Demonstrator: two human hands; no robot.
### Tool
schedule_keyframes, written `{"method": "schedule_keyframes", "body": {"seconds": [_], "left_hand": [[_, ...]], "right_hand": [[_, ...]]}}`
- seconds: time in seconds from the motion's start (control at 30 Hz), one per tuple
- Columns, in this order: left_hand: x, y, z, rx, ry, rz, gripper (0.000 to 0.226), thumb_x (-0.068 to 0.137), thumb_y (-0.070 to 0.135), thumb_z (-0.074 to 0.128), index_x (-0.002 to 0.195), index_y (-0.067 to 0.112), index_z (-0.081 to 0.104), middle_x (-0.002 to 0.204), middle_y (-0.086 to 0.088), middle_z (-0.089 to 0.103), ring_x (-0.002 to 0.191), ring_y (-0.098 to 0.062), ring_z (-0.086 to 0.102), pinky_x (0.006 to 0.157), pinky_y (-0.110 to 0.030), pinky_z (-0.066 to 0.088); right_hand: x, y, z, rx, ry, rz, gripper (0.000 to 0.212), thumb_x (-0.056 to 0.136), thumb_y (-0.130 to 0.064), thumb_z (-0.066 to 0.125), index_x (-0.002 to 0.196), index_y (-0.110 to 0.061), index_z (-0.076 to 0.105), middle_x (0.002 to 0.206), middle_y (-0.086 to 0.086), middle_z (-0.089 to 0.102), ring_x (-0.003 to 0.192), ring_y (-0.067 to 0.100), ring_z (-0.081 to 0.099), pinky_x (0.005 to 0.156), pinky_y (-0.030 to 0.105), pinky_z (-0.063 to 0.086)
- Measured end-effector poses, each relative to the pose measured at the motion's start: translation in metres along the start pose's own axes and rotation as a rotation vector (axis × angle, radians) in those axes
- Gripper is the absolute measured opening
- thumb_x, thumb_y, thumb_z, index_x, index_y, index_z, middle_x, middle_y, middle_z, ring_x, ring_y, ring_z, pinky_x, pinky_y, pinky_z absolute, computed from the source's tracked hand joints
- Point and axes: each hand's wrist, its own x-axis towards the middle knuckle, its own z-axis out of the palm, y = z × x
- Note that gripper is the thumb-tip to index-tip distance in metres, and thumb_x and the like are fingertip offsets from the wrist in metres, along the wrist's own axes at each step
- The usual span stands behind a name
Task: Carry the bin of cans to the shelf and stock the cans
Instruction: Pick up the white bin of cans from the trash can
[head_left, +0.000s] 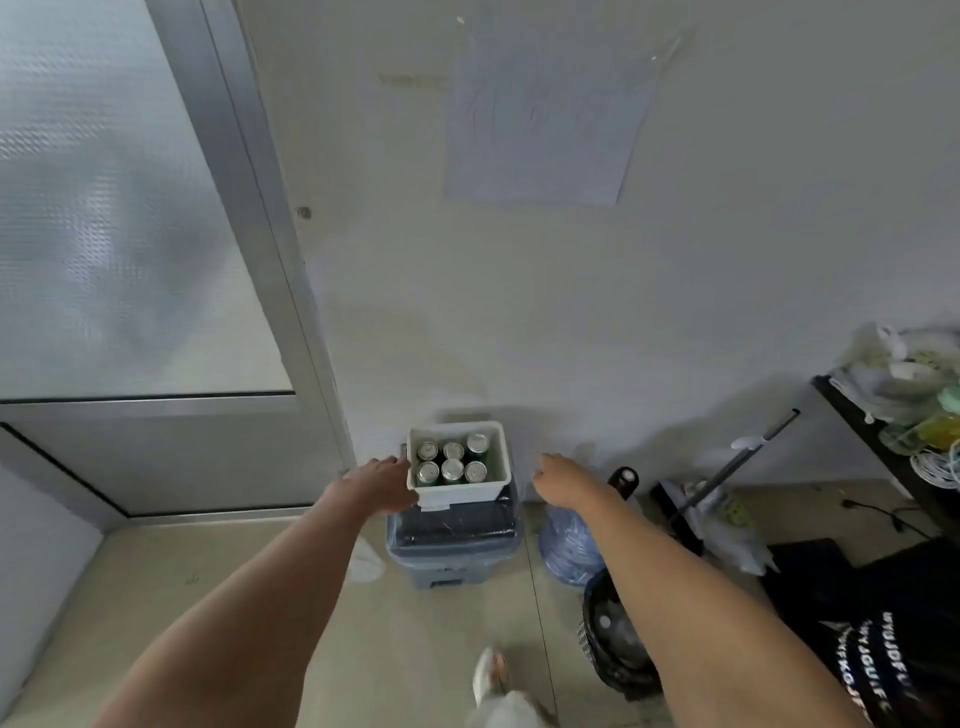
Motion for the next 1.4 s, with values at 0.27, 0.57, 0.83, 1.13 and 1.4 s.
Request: {"method": "schedule_keyframes", "body": {"seconds": [0.27,0.57,0.83,1.13,1.4], "left_hand": [[0.142,-0.026,0.051,-0.292,-0.092,-0.174,0.045,0.098,0.033,0.049,0.138,0.014,0.054,0.137,-0.016,0.061,0.123,-0.033,0.059,0.103,-0.043,0.048],[0.280,-0.058,0.102,-1.068,0.071,-0.767,0.064,0.087,0.021,0.065,0.143,0.006,0.038,0.132,-0.018,0.054,0.115,-0.037,0.058,0.097,-0.050,0.052],[0.316,-0.063,0.125,-1.131,0.036,-0.809,0.040,0.082,0.022,0.077,0.117,0.010,0.061,0.100,-0.010,0.067,0.093,-0.030,0.063,0.084,-0.040,0.053],[0.267,-0.103,0.136,-1.181,0.097,-0.730,0.032,0.078,0.016,0.078,0.063,0.020,0.050,0.062,0.003,0.051,0.060,-0.016,0.045,0.054,-0.029,0.033],[0.105,-0.159,0.167,-1.356,0.282,-1.023,0.023,0.073,0.017,0.076,0.061,0.016,0.055,0.059,0.004,0.055,0.059,-0.018,0.049,0.057,-0.031,0.037]], "right_hand": [[0.168,0.016,0.040,0.369,-0.012,0.247,0.014,0.100,-0.005,0.040,0.099,0.001,0.053,0.102,0.026,0.054,0.083,0.028,0.056,0.069,0.031,0.038],[0.325,0.034,0.070,0.855,-0.198,0.609,0.046,0.101,-0.021,0.052,0.144,-0.009,0.044,0.137,0.010,0.052,0.121,0.026,0.052,0.107,0.044,0.042],[0.353,0.031,0.093,0.728,-0.116,0.531,0.007,0.092,-0.012,0.066,0.092,-0.008,0.060,0.080,0.009,0.059,0.066,0.014,0.051,0.061,0.028,0.042],[0.346,-0.001,0.093,0.350,-0.120,0.290,0.019,0.086,-0.021,0.065,0.092,-0.004,0.069,0.079,0.012,0.069,0.071,0.025,0.062,0.066,0.033,0.046],[0.291,-0.140,0.129,0.068,-0.253,-0.103,0.014,0.079,-0.024,0.065,0.076,-0.011,0.069,0.078,0.010,0.071,0.080,0.031,0.067,0.067,0.038,0.051]]}}
